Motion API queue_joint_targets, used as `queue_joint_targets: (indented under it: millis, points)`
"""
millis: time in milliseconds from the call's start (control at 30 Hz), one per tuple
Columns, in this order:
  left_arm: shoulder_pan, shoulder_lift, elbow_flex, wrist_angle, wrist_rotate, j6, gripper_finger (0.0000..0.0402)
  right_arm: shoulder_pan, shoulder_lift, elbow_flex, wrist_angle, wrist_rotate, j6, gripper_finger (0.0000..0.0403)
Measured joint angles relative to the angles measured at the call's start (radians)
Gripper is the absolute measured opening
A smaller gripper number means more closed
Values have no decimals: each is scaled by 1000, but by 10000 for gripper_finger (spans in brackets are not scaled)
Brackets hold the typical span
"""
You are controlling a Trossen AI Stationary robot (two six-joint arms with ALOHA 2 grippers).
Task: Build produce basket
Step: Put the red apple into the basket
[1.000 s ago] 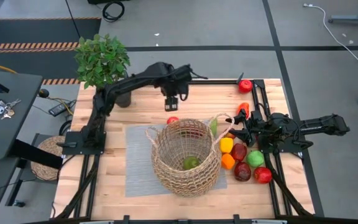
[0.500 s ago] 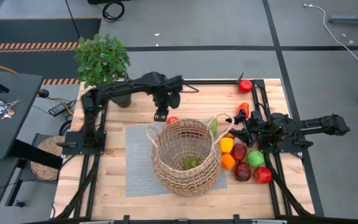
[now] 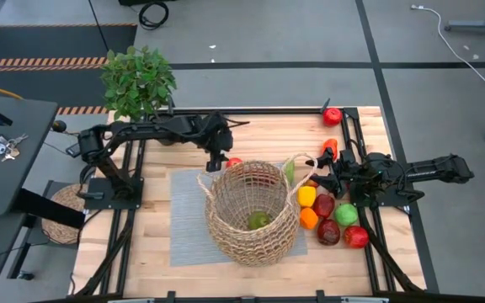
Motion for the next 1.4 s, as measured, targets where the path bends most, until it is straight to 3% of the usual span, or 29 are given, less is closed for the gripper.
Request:
queue_joint_targets:
  millis: [233,633,867,1400]
  points:
    - [24,0,-100,210,188,-139,275,0,0,0,1,0,0,312]
    - [-29,0,-319,680,216,-230,285,0,0,0,0,0,0,312]
    - [-36,0,-325,693,151,-215,317,0,0,0,0,0,0,312]
    - [-64,110,-322,777,86,-191,319,0,0,0,0,-1,0,312]
